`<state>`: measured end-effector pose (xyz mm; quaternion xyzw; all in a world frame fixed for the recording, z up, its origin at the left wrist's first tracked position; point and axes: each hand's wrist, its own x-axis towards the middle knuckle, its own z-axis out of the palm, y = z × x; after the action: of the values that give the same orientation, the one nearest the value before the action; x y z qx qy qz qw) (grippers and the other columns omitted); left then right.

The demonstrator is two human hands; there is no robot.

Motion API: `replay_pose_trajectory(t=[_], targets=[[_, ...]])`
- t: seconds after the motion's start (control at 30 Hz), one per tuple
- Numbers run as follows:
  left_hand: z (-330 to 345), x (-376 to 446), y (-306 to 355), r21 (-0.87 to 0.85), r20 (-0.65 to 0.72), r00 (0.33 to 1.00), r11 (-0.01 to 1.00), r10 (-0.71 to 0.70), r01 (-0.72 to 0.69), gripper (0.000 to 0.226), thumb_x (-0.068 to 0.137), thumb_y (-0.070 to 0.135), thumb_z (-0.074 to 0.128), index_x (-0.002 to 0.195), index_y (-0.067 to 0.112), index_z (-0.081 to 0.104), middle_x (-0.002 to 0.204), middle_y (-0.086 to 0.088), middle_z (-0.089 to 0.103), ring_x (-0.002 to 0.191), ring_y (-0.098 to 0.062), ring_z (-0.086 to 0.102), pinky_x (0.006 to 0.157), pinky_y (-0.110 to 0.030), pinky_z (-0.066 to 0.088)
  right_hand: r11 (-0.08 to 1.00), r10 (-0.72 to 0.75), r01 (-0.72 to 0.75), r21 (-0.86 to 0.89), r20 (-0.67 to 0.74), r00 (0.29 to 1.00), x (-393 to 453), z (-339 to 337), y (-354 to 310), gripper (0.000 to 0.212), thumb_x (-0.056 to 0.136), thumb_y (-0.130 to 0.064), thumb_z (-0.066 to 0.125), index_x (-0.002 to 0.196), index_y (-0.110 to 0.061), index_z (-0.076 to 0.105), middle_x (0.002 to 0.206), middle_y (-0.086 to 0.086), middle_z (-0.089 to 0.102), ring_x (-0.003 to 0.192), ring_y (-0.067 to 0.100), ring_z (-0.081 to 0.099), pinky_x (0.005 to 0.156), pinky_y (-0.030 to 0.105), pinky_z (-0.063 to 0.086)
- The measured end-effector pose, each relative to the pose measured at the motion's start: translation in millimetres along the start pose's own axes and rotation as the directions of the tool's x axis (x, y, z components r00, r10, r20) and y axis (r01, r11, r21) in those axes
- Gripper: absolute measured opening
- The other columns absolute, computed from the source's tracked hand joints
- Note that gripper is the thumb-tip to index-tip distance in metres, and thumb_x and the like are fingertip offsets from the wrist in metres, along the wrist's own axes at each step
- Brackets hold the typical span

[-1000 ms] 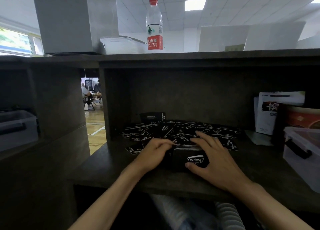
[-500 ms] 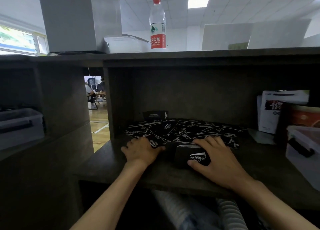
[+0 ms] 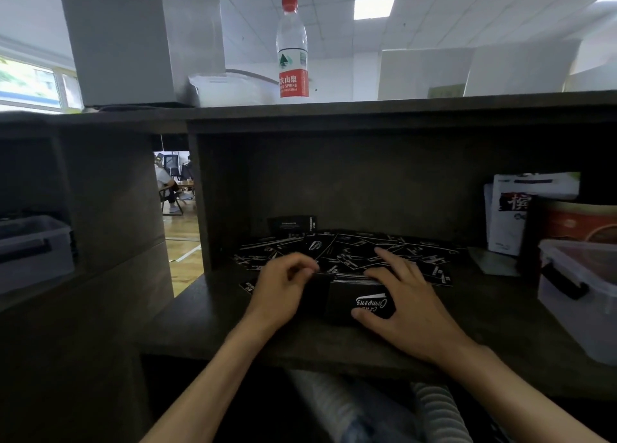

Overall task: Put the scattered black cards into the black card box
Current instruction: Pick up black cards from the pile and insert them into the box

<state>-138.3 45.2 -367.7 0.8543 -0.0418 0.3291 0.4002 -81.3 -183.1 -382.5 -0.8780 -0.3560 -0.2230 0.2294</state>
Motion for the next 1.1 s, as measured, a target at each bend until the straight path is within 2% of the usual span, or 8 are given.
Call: replay_pose_trajectory(t=[0.17,0.27,0.33,0.4,0.53,0.7,0.93,1.1], targets=[[16.8,4.9,6.0,-0.301,0.246,0.948,0.913,-0.204,0.275,0.036,0.102,0.013,0.042,0.091,0.031,0.072,0.100,0.007,0.072,0.099,-0.009,0.067,0.086,-0.030,0.054,0.999,0.027,-0.026,0.041,-0.023,0.999,0.9,0.6,0.4,0.082,0.070,-0.078,0.053,0.140,-0.041,0.031,0.132,-0.026,0.031,0.132,0.001,0.029,0.109,0.035,0.034],[23.0,24.3,3.0,-0.309,0.187,0.928,0.878,-0.321,0.366,0.032,0.102,0.014,0.038,0.098,0.022,0.068,0.094,-0.004,0.072,0.089,-0.017,0.069,0.073,-0.028,0.054,0.999,0.008,-0.008,-0.043,0.003,1.000,2.0,0.8,-0.1,0.080,0.073,-0.081,0.043,0.140,-0.039,0.036,0.128,-0.022,0.040,0.123,0.001,0.031,0.105,0.035,0.037],[23.3,47.8,-7.6,-0.124,-0.022,0.929,0.923,-0.369,0.363,0.021,0.100,0.017,0.044,0.098,0.017,0.064,0.090,-0.005,0.070,0.087,-0.020,0.068,0.067,-0.025,0.049,0.999,0.019,-0.019,-0.047,-0.002,1.000,2.3,1.4,0.2,0.079,0.073,-0.082,0.041,0.139,-0.038,0.039,0.125,-0.022,0.040,0.120,0.000,0.031,0.104,0.034,0.036],[21.8,68.4,-23.8,0.263,-0.172,0.917,0.880,-0.361,0.396,0.024,0.096,0.036,0.053,0.100,0.016,0.065,0.101,-0.008,0.067,0.101,-0.027,0.064,0.082,-0.036,0.051,0.999,0.025,-0.025,-0.042,-0.007,1.000,2.4,1.8,0.8,0.078,0.073,-0.082,0.041,0.138,-0.039,0.040,0.124,-0.023,0.039,0.120,0.000,0.031,0.104,0.034,0.036],[29.5,78.4,-49.4,0.626,-0.129,0.876,0.647,-0.465,0.435,0.065,0.083,0.070,0.054,0.118,0.016,0.062,0.137,-0.015,0.047,0.129,-0.034,0.041,0.108,-0.047,0.033,0.998,0.030,-0.030,-0.048,0.012,0.999,2.4,1.1,1.0,0.076,0.074,-0.083,0.041,0.137,-0.041,0.038,0.124,-0.024,0.038,0.120,-0.001,0.030,0.105,0.035,0.036],[31.4,80.9,-67.8,0.558,-0.168,0.904,0.718,-0.392,0.415,0.039,0.089,0.047,0.059,0.114,0.016,0.065,0.130,-0.016,0.053,0.122,-0.034,0.048,0.104,-0.047,0.039,0.999,0.025,-0.024,-0.030,0.009,1.000,1.7,2.0,1.0,0.075,0.074,-0.083,0.042,0.136,-0.041,0.039,0.124,-0.024,0.039,0.119,-0.001,0.031,0.106,0.037,0.036],[44.0,104.8,-58.8,0.575,-0.122,0.846,0.658,-0.519,0.487,0.083,0.072,0.080,0.054,0.122,0.015,0.060,0.134,-0.013,0.054,0.129,-0.033,0.044,0.107,-0.051,0.029,0.999,0.023,-0.023,-0.041,-0.004,1.000,3.1,3.2,1.5,0.073,0.073,-0.083,0.043,0.134,-0.043,0.040,0.120,-0.026,0.038,0.118,-0.002,0.032,0.104,0.035,0.038],[46.4,107.4,-72.7,0.355,-0.129,0.854,0.780,-0.505,0.515,0.039,0.081,0.049,0.070,0.101,0.015,0.067,0.097,-0.003,0.067,0.107,-0.027,0.061,0.099,-0.041,0.041,0.994,0.074,-0.078,-0.072,-0.059,0.996,4.7,6.4,8.3,0.062,0.070,-0.086,0.043,0.120,-0.049,0.040,0.109,-0.026,0.036,0.106,-0.002,0.032,0.094,0.032,0.037]])
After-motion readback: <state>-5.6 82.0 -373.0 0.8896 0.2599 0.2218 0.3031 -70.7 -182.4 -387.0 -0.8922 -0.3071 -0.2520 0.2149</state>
